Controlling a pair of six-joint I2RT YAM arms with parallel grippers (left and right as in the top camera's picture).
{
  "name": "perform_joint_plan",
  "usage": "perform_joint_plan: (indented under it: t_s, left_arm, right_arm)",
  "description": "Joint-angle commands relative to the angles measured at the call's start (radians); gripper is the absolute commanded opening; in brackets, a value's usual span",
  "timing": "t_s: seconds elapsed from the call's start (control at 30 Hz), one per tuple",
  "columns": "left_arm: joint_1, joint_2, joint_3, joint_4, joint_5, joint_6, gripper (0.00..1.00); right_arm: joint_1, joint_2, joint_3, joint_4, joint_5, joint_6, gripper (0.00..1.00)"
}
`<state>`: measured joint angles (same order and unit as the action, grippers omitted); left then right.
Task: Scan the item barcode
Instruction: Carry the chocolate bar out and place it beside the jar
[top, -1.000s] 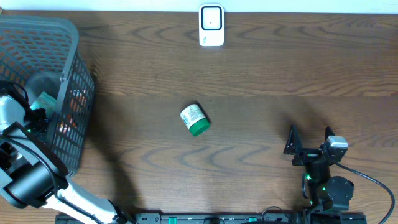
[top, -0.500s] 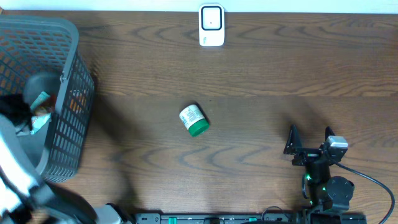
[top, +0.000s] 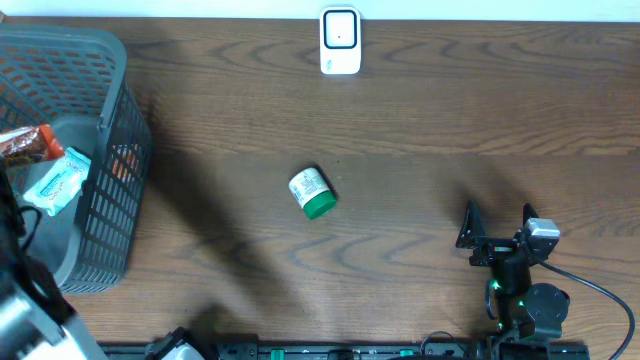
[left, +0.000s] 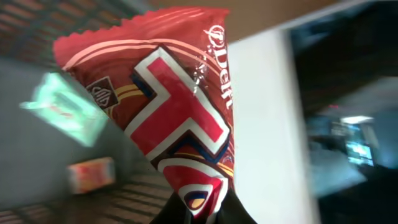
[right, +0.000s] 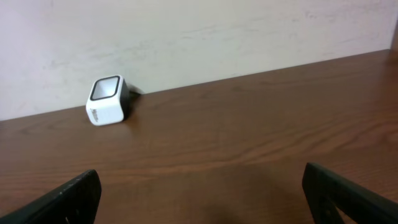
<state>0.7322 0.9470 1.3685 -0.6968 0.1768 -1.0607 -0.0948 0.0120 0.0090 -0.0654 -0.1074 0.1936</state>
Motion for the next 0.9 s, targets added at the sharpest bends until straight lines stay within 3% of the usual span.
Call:
perform_joint_plan:
  t_s: [0.0,0.1,0.27,0.5,0.7,0.87]
  left_arm:
    - [-0.072,-0.037,0.013,0.022,0.177,-0.034,0.07]
    - [-0.194,-0.027,0.007,0.002,0.265,-0.033,0.07]
    - [-0.478,0.045,-0.011,-0.008,0.256,0.018,0.07]
    - [-0.99,0.344,-0.011,0.025,0.008,0.039,0.08]
    - [-1.223,0.655,-0.011,0.166,0.005,0.039,0.07]
    - [-1.34,0.888,-0.011,0.308,0.006,0.032,0.07]
  right_arm:
    - [0.007,-0.005,-0.003,-0.002,0.005,-0.011,0.99]
    - [0.007,-0.005,-0.003,-0.002,0.005,-0.011,0.99]
    - [0.007,-0.005,-0.003,-0.002,0.005,-0.011,0.99]
    - [0.007,-0.005,-0.003,-0.002,0.005,-0.011,0.99]
    - [0.007,-0.005,-0.003,-0.002,0.005,-0.011,0.99]
    - [0.007,-0.005,-0.003,-0.002,0.005,-0.011,0.99]
